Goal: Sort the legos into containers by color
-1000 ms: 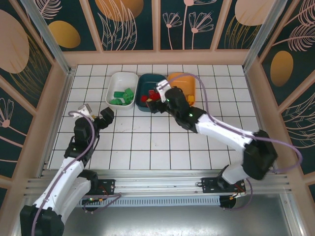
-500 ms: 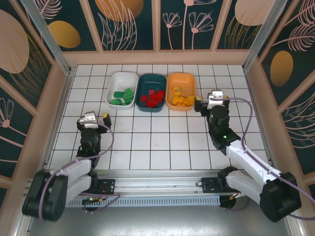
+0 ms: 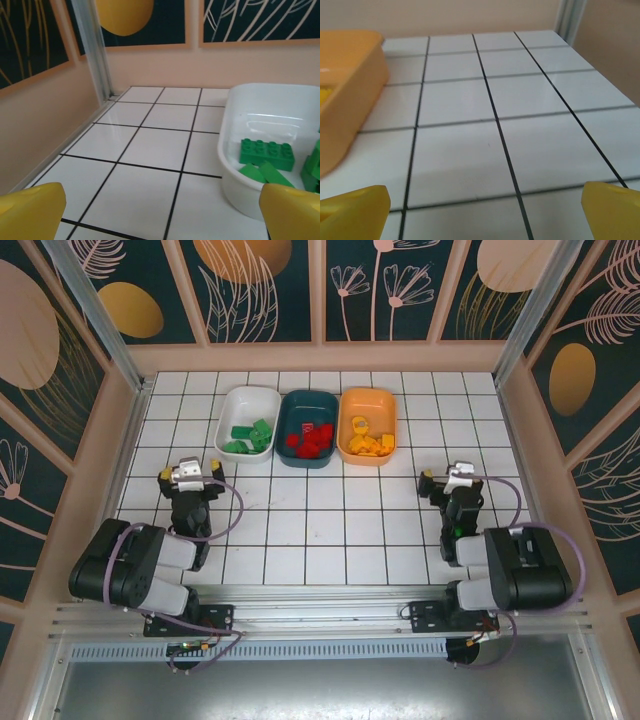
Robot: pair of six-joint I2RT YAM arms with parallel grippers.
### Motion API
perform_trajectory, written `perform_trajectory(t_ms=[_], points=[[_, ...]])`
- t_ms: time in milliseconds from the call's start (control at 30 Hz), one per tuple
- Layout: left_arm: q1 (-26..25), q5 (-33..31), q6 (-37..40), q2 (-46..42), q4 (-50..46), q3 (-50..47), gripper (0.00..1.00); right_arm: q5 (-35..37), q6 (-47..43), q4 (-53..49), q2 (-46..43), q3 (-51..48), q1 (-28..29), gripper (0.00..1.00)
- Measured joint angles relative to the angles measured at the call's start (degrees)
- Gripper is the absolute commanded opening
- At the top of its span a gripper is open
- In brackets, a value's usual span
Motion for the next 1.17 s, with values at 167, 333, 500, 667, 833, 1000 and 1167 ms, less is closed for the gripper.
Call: perform_trajectory(t_ms=[167,333,500,667,833,1000,1167], points=[[4.33,3.80,-1.44,0.61,0.09,1.36,0.99,-2.62,1.22,8.09,7.50,1.55,-1.40,0.99],[7.30,7.93,-3.13,3.43,-1.27,3.82,0.99,-4.90,2.58,7.82,7.82,3.72,-3.06,0.99],[7.34,9.70,-3.87,3.45,-1.97,3.91,0.99,-5.88,3.58,7.80,7.82,4.94,-3.98,0.99],[7.34,10.08,-3.96,3.45,-1.97,3.91,0.99,-6.23,3.76,7.58,7.82,4.94,-4.02,0.99],[7.34,10.10,-3.98,3.45,-1.99,3.91,0.99,-6.64,3.76,7.58,7.82,4.94,-4.02,0.99],[8.55,12.24,-4.42,3.45,-3.85,5.29,0.99,-6.82,3.76,7.58,7.82,4.94,-4.02,0.99],[9.11,13.31,-4.61,3.45,-4.15,5.62,0.99,-6.82,3.76,7.58,7.82,4.94,-4.02,0.99]])
